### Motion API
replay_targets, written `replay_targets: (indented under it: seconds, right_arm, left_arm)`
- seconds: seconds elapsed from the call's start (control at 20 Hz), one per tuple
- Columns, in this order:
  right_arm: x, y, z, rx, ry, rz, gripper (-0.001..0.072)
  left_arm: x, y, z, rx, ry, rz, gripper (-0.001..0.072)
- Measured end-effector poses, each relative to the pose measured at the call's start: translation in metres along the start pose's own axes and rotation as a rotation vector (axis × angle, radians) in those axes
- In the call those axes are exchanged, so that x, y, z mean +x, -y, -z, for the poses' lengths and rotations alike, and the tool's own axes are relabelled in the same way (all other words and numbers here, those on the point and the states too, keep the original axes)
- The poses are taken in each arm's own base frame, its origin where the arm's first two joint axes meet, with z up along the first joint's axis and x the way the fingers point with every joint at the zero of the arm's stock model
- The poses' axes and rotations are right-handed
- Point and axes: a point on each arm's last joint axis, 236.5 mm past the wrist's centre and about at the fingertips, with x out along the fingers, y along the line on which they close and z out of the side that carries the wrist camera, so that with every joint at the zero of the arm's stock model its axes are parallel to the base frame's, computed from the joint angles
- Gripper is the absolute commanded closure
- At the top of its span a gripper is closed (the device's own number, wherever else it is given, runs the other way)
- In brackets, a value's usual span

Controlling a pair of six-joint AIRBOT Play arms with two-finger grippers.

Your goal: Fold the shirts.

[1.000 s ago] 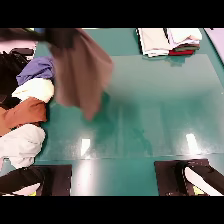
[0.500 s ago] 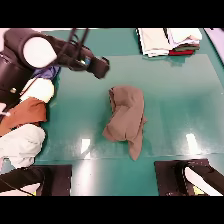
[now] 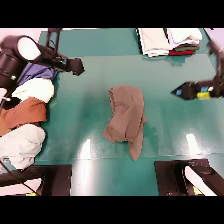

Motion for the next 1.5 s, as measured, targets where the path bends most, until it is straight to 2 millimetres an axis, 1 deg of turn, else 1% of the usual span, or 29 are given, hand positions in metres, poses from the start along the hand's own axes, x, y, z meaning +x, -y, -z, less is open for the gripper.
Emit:
replay_targets:
  seconds: [0.1, 0.2, 0.3, 0.35, 0.45, 0.55, 0.7, 0.85, 0.9, 0.95, 1.0, 1.05, 1.1, 1.15, 1.2, 1.3, 1.35, 1.4, 1.5]
  right_arm:
    - [0.016, 0.003, 0.017, 0.07, -0.032, -0.04, 0.0695]
    - [0.024, 0.002, 0.024, 0.098, -0.043, -0.065, 0.068]
    - [0.029, -0.002, 0.03, 0.107, -0.053, -0.082, 0.0219]
    - [0.033, -0.001, 0.034, 0.111, -0.066, -0.083, 0.02]
    - [0.042, 0.005, 0.05, 0.142, -0.108, -0.072, 0.02]
    - [0.055, 0.014, 0.074, 0.186, -0.171, -0.06, 0.02]
    - [0.078, 0.02, 0.123, 0.257, -0.292, -0.07, 0.0202]
    - [0.105, 0.009, 0.165, 0.304, -0.4, -0.11, 0.0202]
    - [0.113, 0.006, 0.176, 0.305, -0.432, -0.114, 0.0207]
    - [0.123, 0.003, 0.185, 0.3, -0.46, -0.112, 0.0255]
    - [0.131, 0.001, 0.192, 0.292, -0.48, -0.109, 0.0329]
    - [0.139, -0.001, 0.197, 0.28, -0.498, -0.103, 0.0429]
    - [0.146, -0.003, 0.201, 0.263, -0.514, -0.098, 0.0567]
    - [0.152, -0.006, 0.202, 0.245, -0.522, -0.093, 0.0681]
    - [0.158, -0.009, 0.201, 0.223, -0.527, -0.09, 0.0698]
    - [0.163, -0.013, 0.195, 0.167, -0.527, -0.083, 0.0699]
    - [0.163, -0.015, 0.188, 0.136, -0.517, -0.078, 0.0699]
    - [0.161, -0.016, 0.18, 0.11, -0.499, -0.069, 0.0699]
    - [0.152, -0.017, 0.165, 0.069, -0.471, -0.042, 0.0699]
  left_arm:
    - [0.032, 0.007, 0.014, -0.037, -0.055, 0.067, 0.0141]
    - [0.064, 0.015, 0.028, -0.077, -0.103, 0.138, 0.0141]
    - [0.091, 0.025, 0.04, -0.118, -0.146, 0.211, 0.0141]
    - [0.102, 0.028, 0.048, -0.13, -0.17, 0.237, 0.0141]
    - [0.114, 0.033, 0.054, -0.144, -0.188, 0.272, 0.014]
    - [0.121, 0.033, 0.058, -0.144, -0.2, 0.284, 0.0141]
    - [0.125, 0.034, 0.06, -0.143, -0.204, 0.296, 0.0141]
    - [0.127, 0.035, 0.06, -0.143, -0.204, 0.301, 0.014]
    - [0.127, 0.035, 0.06, -0.141, -0.205, 0.302, 0.014]
    - [0.127, 0.035, 0.06, -0.143, -0.205, 0.304, 0.014]
    - [0.127, 0.036, 0.061, -0.143, -0.207, 0.305, 0.014]
    - [0.127, 0.036, 0.061, -0.142, -0.209, 0.306, 0.014]
    - [0.127, 0.036, 0.062, -0.141, -0.21, 0.306, 0.014]
    - [0.126, 0.036, 0.062, -0.14, -0.213, 0.308, 0.014]
    - [0.126, 0.036, 0.062, -0.139, -0.213, 0.308, 0.014]
    - [0.126, 0.037, 0.063, -0.134, -0.214, 0.31, 0.014]
    - [0.126, 0.037, 0.063, -0.132, -0.215, 0.31, 0.0139]
    - [0.127, 0.036, 0.064, -0.128, -0.214, 0.31, 0.014]
    - [0.128, 0.037, 0.062, -0.107, -0.204, 0.31, 0.014]
